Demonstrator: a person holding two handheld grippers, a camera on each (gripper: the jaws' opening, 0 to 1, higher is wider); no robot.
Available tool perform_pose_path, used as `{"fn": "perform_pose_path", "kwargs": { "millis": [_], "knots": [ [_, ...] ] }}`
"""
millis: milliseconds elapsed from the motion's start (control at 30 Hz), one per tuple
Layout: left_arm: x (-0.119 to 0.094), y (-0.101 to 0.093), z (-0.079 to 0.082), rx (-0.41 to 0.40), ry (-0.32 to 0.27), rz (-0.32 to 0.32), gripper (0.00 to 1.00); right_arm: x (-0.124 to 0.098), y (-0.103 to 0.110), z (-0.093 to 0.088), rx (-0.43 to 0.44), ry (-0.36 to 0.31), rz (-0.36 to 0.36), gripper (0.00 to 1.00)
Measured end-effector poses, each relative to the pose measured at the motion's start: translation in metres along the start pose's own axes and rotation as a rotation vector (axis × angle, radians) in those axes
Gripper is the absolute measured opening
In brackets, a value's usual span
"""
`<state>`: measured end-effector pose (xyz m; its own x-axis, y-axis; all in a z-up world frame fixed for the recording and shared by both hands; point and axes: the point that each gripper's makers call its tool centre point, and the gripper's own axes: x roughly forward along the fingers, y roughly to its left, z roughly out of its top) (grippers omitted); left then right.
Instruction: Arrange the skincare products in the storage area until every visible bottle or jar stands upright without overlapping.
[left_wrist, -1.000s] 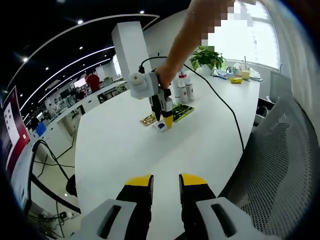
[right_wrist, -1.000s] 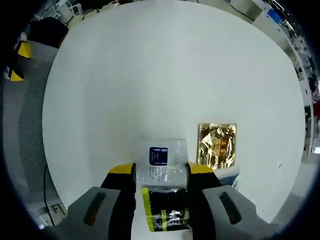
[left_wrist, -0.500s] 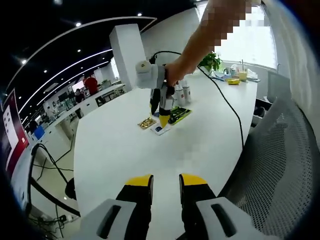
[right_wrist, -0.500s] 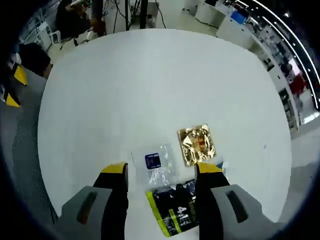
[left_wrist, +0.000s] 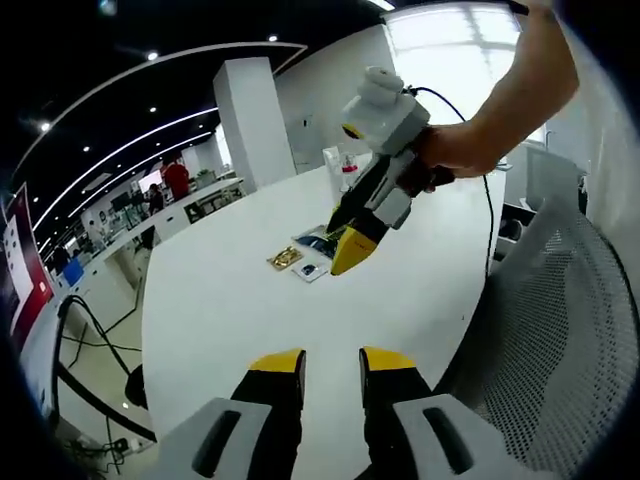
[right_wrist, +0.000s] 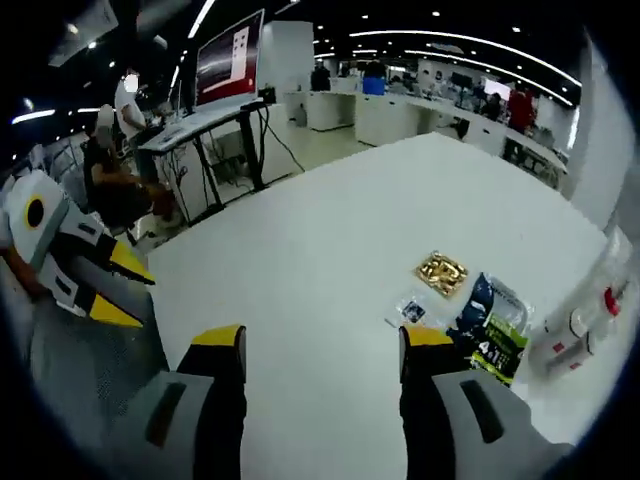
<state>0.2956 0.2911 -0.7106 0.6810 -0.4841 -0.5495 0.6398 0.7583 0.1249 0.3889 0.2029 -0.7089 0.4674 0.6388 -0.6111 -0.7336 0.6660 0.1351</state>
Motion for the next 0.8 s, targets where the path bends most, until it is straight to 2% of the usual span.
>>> {"fn": "perform_pose_path", "kwargs": {
  "millis": [33,100,167,233,267,300,333,367,467,533,600,667,700,800],
  "knots": [
    [0.0,0.0,-0.001,-0.006,0.005,-0.002,0.23,-0.005,0.005,-0.001,0.054,-0.021,0.002,0.62],
    [0.001,-0.001,-0.003,-0.005,0.016,-0.006,0.23,-0.013,0.011,0.0,0.094,-0.056,0.009,0.65],
    [0.001,-0.001,-0.004,-0.007,0.018,-0.007,0.23,-0.023,0.018,0.006,0.157,-0.122,0.031,0.63],
    [0.001,-0.002,-0.003,-0.022,0.018,-0.011,0.22,-0.036,0.017,0.012,0.235,-0.195,-0.002,0.66],
    [0.001,-0.002,-0.003,-0.025,0.017,-0.012,0.22,-0.04,0.019,0.016,0.278,-0.229,0.003,0.7],
    [0.001,-0.001,-0.002,-0.029,0.015,-0.012,0.22,-0.046,0.024,0.018,0.343,-0.256,0.029,0.7],
    [0.001,-0.001,-0.001,-0.033,0.008,-0.01,0.22,-0.051,0.026,0.019,0.365,-0.272,0.042,0.68],
    [0.001,0.0,0.0,-0.037,0.003,-0.008,0.22,-0.058,0.027,0.022,0.357,-0.306,0.037,0.67],
    [0.0,0.001,0.005,-0.05,-0.023,-0.014,0.23,-0.072,0.033,0.022,0.302,-0.339,0.018,0.72],
    [-0.002,0.002,0.01,-0.079,-0.05,-0.017,0.24,-0.082,0.035,0.02,0.238,-0.352,-0.023,0.75],
    [-0.002,0.001,0.011,-0.084,-0.055,-0.025,0.24,-0.087,0.037,0.02,0.22,-0.38,-0.05,0.79],
    [-0.002,-0.003,0.011,-0.094,-0.052,-0.045,0.26,-0.093,0.032,0.018,0.203,-0.418,-0.145,0.87],
    [-0.002,-0.005,0.012,-0.094,-0.053,-0.052,0.26,-0.094,0.032,0.017,0.203,-0.421,-0.154,0.9],
    [-0.006,-0.009,0.018,-0.092,-0.085,-0.069,0.25,-0.092,0.035,0.007,0.158,-0.424,-0.197,0.9]
  ]
}}
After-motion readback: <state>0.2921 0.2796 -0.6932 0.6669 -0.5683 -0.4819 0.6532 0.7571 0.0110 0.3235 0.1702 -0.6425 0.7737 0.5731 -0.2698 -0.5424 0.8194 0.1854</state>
